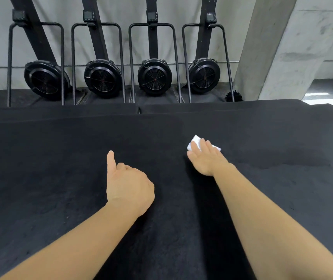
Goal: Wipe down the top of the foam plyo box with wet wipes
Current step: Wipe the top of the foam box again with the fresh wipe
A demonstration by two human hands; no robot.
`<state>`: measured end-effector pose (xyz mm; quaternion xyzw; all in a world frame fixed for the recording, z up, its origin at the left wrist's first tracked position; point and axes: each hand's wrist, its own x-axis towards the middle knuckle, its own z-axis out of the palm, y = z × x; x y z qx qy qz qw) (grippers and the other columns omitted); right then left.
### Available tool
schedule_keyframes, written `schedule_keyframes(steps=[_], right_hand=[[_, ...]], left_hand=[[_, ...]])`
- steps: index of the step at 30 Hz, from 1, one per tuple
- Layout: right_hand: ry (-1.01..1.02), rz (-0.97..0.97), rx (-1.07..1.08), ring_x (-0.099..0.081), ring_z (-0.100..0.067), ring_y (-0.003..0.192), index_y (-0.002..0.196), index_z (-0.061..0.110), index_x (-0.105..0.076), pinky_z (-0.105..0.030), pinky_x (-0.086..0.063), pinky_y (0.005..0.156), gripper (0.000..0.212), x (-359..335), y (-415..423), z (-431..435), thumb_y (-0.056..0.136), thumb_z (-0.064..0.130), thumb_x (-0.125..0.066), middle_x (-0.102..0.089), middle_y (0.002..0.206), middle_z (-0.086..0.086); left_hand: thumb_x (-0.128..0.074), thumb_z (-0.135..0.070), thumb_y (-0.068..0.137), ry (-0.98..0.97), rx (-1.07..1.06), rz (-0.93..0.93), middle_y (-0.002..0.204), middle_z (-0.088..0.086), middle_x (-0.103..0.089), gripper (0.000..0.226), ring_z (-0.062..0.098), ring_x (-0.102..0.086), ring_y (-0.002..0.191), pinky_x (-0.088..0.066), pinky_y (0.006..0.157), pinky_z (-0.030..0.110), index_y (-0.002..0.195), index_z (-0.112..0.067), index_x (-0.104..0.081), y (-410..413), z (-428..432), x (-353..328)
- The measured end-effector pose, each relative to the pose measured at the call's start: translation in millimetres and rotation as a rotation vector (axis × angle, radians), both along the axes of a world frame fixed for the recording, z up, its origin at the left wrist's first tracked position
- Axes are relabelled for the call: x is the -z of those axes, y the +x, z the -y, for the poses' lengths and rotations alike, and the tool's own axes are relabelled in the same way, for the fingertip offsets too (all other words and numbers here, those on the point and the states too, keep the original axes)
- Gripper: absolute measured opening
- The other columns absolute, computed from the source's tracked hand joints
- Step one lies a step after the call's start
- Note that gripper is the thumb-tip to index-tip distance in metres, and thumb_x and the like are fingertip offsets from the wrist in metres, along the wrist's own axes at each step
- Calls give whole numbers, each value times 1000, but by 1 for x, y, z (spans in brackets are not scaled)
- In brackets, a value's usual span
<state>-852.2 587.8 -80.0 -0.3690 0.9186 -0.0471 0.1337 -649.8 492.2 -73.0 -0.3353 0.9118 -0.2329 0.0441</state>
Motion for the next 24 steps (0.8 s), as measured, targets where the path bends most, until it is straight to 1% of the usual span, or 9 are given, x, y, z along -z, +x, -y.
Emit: schedule_keyframes(steps=[3, 6, 9, 12, 15, 17, 20, 22, 24], right_hand=[[47, -29, 77, -8, -31, 146, 154, 13, -17, -47, -13, 120, 53, 2, -28, -6, 104, 28, -15, -6, 161, -15], [24, -17, 131, 2, -31, 150, 158, 14, -9, -46, -5, 122, 56, 8, -36, -7, 106, 35, -16, 3, 164, -13], [8, -86, 184, -5, -33, 147, 155, 14, -12, -44, -10, 121, 57, 13, -27, -2, 104, 38, -16, -4, 161, -17], [12, -67, 165, -9, -34, 146, 156, 11, -9, -44, -11, 120, 62, 13, -7, 16, 103, 42, -13, -7, 159, -18], [3, 68, 44, 15, -30, 150, 158, 13, 6, -43, 4, 123, 66, 10, 24, 41, 104, 47, -8, 15, 164, -14], [-35, 142, -54, 16, -31, 150, 157, 14, -4, -43, 3, 122, 62, 6, 41, 56, 104, 45, -11, 11, 163, -13], [-176, 351, -128, 0, -28, 148, 146, 21, -29, -38, -4, 118, 53, -3, 56, 76, 102, 47, -13, -13, 154, -6], [-218, 490, -168, 11, -21, 151, 153, 25, -23, -36, 3, 119, 58, -7, 59, 87, 102, 51, -11, -2, 163, 1], [-192, 470, -230, 20, -12, 150, 158, 28, -10, -35, 10, 119, 61, -4, 54, 93, 103, 52, -10, 13, 166, 3]], left_hand=[[-19, -36, 97, 47, -3, -60, 88, -2, -52, 43, 22, -47, 92, 12, 113, 58, 78, -16, -53, -15, 7, 0], [-12, -40, 98, 130, -36, -88, 127, 3, -51, 52, 23, -44, 120, 10, 115, 57, 115, -15, -54, -24, 11, 5], [-10, -43, 100, 175, -64, -93, 157, 8, -27, 61, 25, -27, 142, 11, 114, 56, 149, -13, -30, -32, 15, 10], [-8, -42, 101, 191, -80, -114, 160, 6, -21, 61, 25, -24, 144, 6, 115, 55, 151, -12, -24, -42, 17, 14], [-10, -41, 100, 191, -101, -142, 157, 5, -28, 61, 25, -31, 140, 0, 115, 53, 149, -10, -29, -48, 15, 17], [-13, -40, 99, 206, -112, -147, 155, 5, -31, 60, 26, -31, 138, -2, 115, 51, 148, -10, -29, -50, 14, 19], [-26, -42, 94, 234, -106, -139, 152, 1, -32, 62, 26, -27, 140, -1, 113, 51, 151, -19, -23, -50, 14, 22], [-29, -44, 93, 226, -96, -126, 152, -1, -31, 63, 27, -24, 141, 1, 113, 53, 152, -27, -18, -48, 13, 25], [-26, -42, 94, 213, -97, -136, 153, -3, -31, 60, 27, -23, 143, 3, 112, 54, 152, -29, -19, -48, 12, 28]])
